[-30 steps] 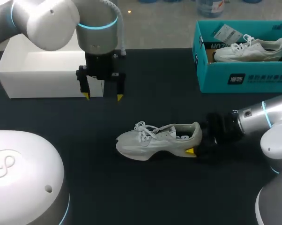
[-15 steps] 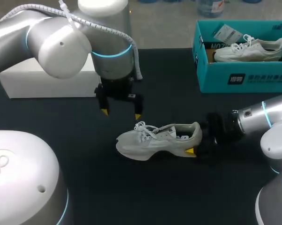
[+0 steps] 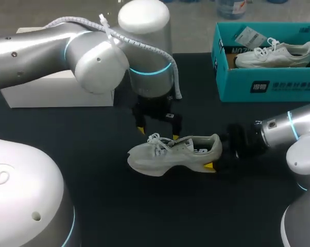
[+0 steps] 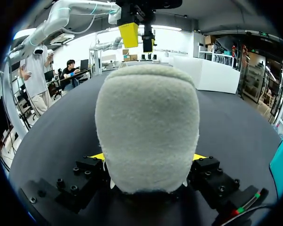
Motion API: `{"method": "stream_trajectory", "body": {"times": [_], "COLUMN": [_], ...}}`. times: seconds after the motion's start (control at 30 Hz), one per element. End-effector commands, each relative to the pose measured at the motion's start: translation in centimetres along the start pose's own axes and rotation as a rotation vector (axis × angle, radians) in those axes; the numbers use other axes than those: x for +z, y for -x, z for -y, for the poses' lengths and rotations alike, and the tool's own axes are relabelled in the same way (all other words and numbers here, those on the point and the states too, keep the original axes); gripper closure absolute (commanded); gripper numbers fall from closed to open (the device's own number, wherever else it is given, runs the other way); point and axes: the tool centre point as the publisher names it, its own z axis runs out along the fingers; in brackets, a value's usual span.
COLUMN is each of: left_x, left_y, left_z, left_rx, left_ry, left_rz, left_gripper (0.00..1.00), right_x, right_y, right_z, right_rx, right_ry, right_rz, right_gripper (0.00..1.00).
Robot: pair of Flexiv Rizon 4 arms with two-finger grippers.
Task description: Take the shoe out of the shoebox, open the shoe tongue, remove and reinsert the insole, then place the shoe into the shoebox
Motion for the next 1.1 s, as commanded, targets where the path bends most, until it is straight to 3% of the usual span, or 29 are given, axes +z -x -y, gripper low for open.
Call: {"method": "stream_trajectory", "body": {"times": [0.03,0.47,0.7,1.1], "left_x": [1.2,2.7,3.9,4.0], "left_y": [-2.7,-5.9,-6.1,-5.2], "left_z": [0.8,3.0,3.6,3.4], "left_rx": [0.019,0.027,-0.004,-0.020], "left_ry": [0.004,-0.016,-0.056,-0.095], "left_rz": [0.013,-0.034,-0.044,-0.020], "left_gripper": [0.00,0.00,0.00,0.00], "right_x": [0.3,0.3,0.3,0.3], "right_y": [-0.1,-0.1,-0.1,-0.1], "right_z": [0.0,0.0,0.0,0.0], "right_rx": [-0.001,-0.001,-0.001,-0.001], "right_ry": [-0.003,-0.003,-0.003,-0.003], "right_rz": [0.002,0.002,0.002,0.002], "right_gripper": [1.00,1.00,1.00,1.00]}}
